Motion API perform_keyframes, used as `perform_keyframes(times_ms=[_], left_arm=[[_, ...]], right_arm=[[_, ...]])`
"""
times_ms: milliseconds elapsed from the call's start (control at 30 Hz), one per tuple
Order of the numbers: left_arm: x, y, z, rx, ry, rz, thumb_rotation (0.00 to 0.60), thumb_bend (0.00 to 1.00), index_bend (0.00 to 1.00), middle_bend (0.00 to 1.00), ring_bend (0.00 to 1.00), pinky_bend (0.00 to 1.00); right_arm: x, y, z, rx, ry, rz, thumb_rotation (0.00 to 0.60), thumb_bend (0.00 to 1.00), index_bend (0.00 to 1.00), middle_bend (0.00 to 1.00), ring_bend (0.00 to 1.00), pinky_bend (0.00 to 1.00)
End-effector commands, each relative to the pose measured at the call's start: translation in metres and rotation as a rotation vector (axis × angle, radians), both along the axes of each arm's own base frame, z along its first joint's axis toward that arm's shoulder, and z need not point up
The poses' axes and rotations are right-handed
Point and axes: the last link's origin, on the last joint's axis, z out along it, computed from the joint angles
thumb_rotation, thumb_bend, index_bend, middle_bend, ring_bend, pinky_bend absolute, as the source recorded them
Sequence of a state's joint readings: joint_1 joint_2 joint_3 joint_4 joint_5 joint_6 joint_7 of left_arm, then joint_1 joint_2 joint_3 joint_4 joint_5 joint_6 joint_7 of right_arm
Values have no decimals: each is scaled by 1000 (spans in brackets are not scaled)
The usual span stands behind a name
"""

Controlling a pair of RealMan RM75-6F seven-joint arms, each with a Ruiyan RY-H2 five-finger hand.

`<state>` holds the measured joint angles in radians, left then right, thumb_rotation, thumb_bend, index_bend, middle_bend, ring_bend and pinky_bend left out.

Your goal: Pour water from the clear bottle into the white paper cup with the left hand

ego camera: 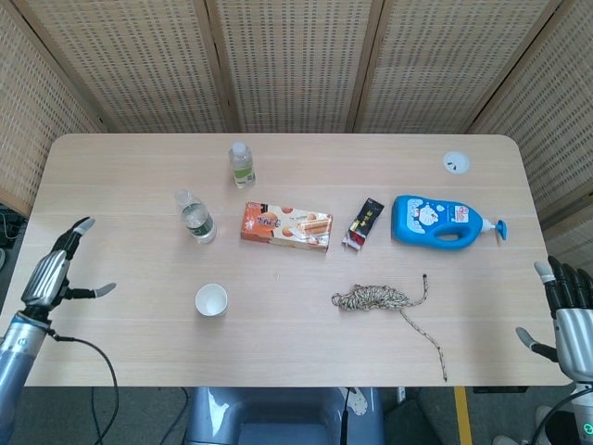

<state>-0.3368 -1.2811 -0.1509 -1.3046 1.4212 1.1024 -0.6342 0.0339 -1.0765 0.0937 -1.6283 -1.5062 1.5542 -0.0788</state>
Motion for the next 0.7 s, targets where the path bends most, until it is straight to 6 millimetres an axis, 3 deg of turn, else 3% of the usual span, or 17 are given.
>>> perform_keyframes(times_ms=[33, 333, 700], left_arm=[[5, 65, -42, -80, -154, 34, 600, 0, 0, 0, 0, 0], [22, 104, -83, -94, -264, 38, 600, 0, 0, 0, 0, 0], [56, 128, -125, -155, -365, 46, 600, 0, 0, 0, 0, 0]], right_arm=[[-3, -3, -1, 0, 5, -14, 600, 0, 0, 0, 0, 0], [-9, -12, -4, 6, 13, -51, 600, 0, 0, 0, 0, 0], [-14, -16, -5, 3, 21, -82, 600, 0, 0, 0, 0, 0]])
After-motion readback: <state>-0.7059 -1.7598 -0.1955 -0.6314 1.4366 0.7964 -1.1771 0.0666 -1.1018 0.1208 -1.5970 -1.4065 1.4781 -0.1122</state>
